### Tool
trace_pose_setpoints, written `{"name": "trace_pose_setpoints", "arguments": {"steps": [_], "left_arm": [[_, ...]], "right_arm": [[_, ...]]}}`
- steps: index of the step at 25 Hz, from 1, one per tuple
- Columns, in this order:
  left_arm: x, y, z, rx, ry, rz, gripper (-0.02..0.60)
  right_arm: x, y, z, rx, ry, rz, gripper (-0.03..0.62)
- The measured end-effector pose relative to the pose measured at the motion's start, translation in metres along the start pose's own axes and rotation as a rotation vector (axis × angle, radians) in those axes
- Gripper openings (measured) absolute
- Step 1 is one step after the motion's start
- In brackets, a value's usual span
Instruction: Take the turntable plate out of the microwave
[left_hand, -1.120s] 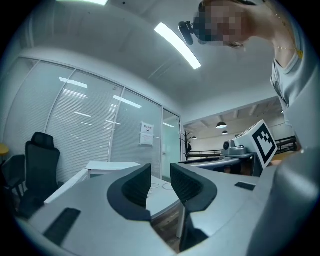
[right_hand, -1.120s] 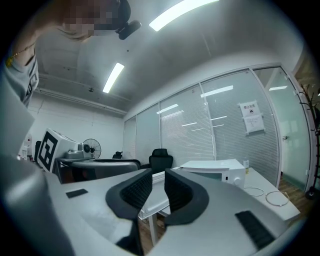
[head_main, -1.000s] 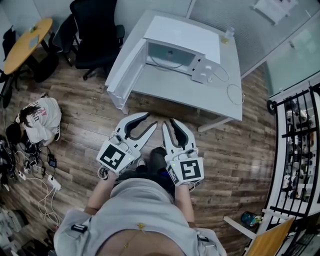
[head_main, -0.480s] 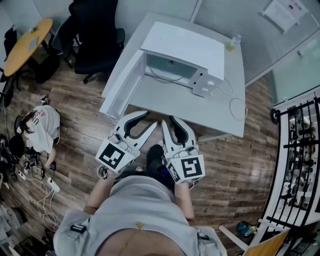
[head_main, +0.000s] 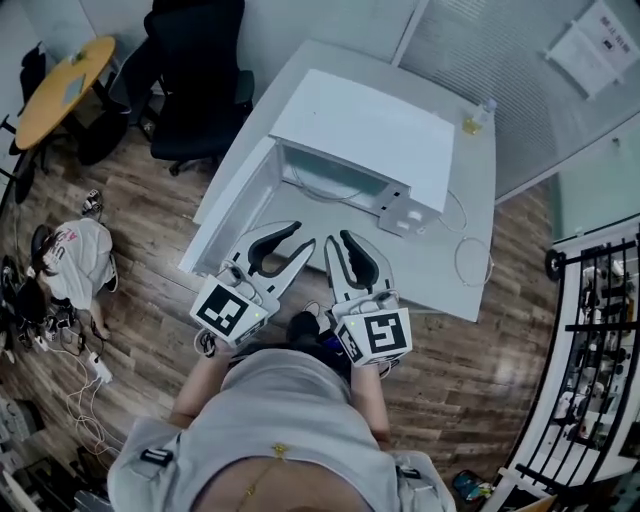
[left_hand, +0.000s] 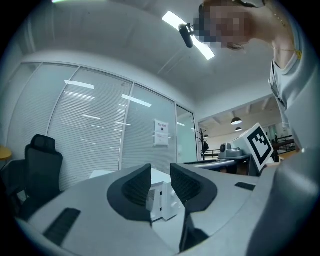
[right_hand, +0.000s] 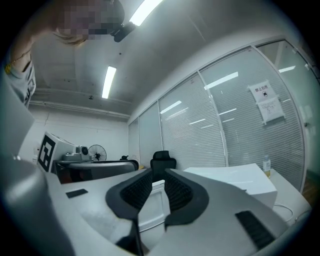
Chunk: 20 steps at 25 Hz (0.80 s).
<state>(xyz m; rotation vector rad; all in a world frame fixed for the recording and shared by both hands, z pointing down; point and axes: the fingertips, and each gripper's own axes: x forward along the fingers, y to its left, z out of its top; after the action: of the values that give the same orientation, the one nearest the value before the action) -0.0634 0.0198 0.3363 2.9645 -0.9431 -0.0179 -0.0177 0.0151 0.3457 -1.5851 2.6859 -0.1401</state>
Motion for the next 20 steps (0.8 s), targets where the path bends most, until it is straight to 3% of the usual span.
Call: {"name": "trace_pose_setpoints", "arguments": {"steps": [10,20], "left_arm": [[0.050,0.018,0.002,-0.013,-0.011,0.029,0.126],[0.078,0.034,-0.007,-0.025,0.006,-0.001,0.126]], "right_arm": [[0.025,-0.041,0.003,-0.002,0.004,0.067,0.084],[0.037,-0.070,-0.004,0.005,0.026,0.023,0.084]]}}
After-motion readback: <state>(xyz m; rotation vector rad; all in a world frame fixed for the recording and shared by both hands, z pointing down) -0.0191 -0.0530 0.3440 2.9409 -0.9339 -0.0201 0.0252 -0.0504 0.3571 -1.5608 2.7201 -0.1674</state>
